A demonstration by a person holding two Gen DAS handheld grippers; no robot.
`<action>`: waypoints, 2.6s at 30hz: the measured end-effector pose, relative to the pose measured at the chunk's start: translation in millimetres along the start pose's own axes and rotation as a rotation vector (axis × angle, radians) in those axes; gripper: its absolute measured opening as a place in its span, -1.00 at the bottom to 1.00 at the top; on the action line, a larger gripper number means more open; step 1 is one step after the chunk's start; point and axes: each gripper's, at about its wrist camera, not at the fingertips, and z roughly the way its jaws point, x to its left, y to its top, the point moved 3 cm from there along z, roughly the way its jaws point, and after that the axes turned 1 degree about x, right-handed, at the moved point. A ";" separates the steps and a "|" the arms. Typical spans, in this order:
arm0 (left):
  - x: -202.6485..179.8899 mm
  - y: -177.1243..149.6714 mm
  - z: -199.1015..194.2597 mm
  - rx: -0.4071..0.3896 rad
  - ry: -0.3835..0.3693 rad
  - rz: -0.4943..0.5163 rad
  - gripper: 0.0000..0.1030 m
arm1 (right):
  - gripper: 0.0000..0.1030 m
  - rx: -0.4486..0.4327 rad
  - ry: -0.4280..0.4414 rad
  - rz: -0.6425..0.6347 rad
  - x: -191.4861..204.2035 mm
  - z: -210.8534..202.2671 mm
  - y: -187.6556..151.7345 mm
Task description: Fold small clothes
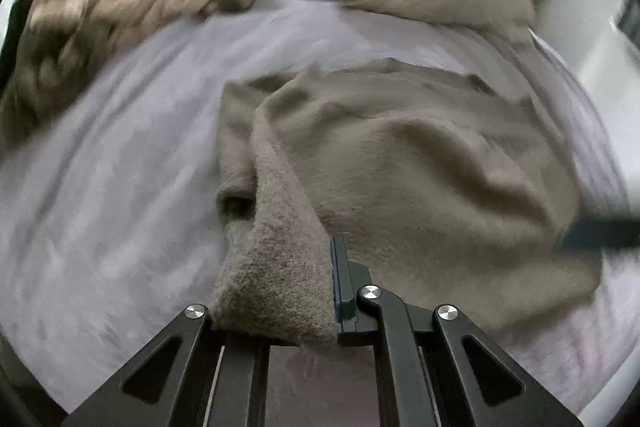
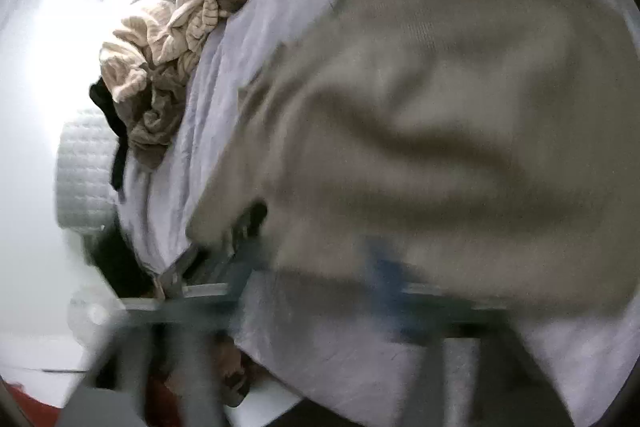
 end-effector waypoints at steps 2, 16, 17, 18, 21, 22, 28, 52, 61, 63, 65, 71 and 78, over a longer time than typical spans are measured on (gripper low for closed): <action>-2.7 0.9 -0.5 0.001 0.021 0.044 -0.80 | 0.93 0.069 -0.024 -0.092 24.5 5.1 36.6; -17.9 -16.2 -2.4 -0.054 0.100 0.221 -0.80 | 0.93 0.539 -0.325 -0.451 150.1 185.8 117.0; -19.7 -17.1 -2.1 -0.056 0.109 0.232 -0.80 | 0.93 0.578 -0.375 -0.467 151.6 199.9 114.3; -21.6 -16.7 -1.1 -0.057 0.119 0.246 -0.80 | 0.93 0.596 -0.420 -0.481 150.6 208.2 112.3; -24.4 -15.8 -0.3 -0.054 0.133 0.257 -0.80 | 0.93 0.647 -0.566 -0.559 148.8 230.1 100.6; -25.0 -14.7 -0.4 -0.052 0.135 0.257 -0.80 | 0.89 0.652 -0.591 -0.575 147.3 233.8 98.7; -34.3 1.7 -17.5 -0.063 0.130 0.248 -0.80 | -0.71 0.506 -0.440 -0.538 128.2 188.2 113.8; -282.0 27.9 -57.8 -0.108 -0.042 0.651 -0.80 | -0.72 -0.203 0.090 -0.152 -118.9 -145.7 96.8; -328.6 -20.1 0.0 0.060 -0.047 0.786 -0.80 | -0.48 -0.127 0.135 0.165 -238.3 -116.8 69.5; -330.0 -22.5 -1.9 0.067 -0.048 0.784 -0.80 | -0.20 -0.157 0.235 0.259 -252.2 -119.2 74.3; -329.2 -19.9 -5.5 0.064 -0.048 0.787 -0.80 | -0.20 -0.176 0.322 0.329 -258.2 -114.6 83.4; -334.7 -18.8 -26.7 0.025 -0.064 0.793 -0.80 | -0.84 -0.243 0.318 0.164 -228.6 -146.4 96.9; -331.5 -26.2 -7.1 0.082 -0.067 0.782 -0.80 | -0.67 -0.133 0.273 0.216 -253.6 -130.0 87.6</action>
